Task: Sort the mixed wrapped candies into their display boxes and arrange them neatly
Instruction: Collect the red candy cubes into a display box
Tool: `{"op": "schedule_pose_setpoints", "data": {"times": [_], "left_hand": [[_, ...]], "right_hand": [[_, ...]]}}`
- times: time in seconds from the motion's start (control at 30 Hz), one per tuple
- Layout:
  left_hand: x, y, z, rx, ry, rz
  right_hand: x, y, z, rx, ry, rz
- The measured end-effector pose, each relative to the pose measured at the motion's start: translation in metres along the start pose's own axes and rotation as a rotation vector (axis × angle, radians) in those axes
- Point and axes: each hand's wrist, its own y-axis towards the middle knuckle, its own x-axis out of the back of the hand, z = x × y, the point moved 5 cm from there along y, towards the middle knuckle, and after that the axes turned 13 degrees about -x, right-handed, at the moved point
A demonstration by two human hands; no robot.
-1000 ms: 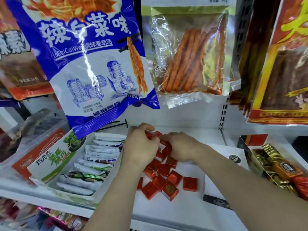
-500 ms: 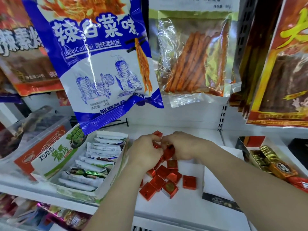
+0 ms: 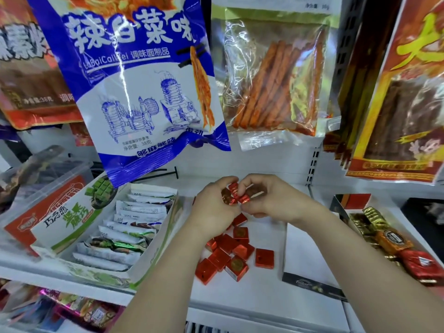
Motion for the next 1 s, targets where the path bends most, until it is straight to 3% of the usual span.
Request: {"op": "schedule_pose_setpoints", "data": {"times": [0.2, 0.3, 0.53, 0.83, 1.0], "left_hand": [[-0.004, -0.005, -0.004, -0.088, 0.079, 0.058], [-0.002, -0.006, -0.004, -0.069, 0.072, 0.047], [-0.015, -0.008, -0.025, -0.043, -0.100, 0.173], [-0.070, -0.009, -0.077, -0.071, -0.250, 0.322], [-0.113, -0.010, -0.108, -0.040, -0.229, 0.371]], "right_hand": [[0.000, -0.017, -0.009, -0.048, 0.092, 0.013], [0.006, -0.029, -0.009, -0.069, 0.141, -0.069], [0.021, -0.068, -0.008, -0.109, 0.071, -0.227], [0.072, -0.128, -0.038, -0.147, -0.236, -0.477], [0.119, -0.156, -0.061, -0.172, -0.245, -0.658]]}}
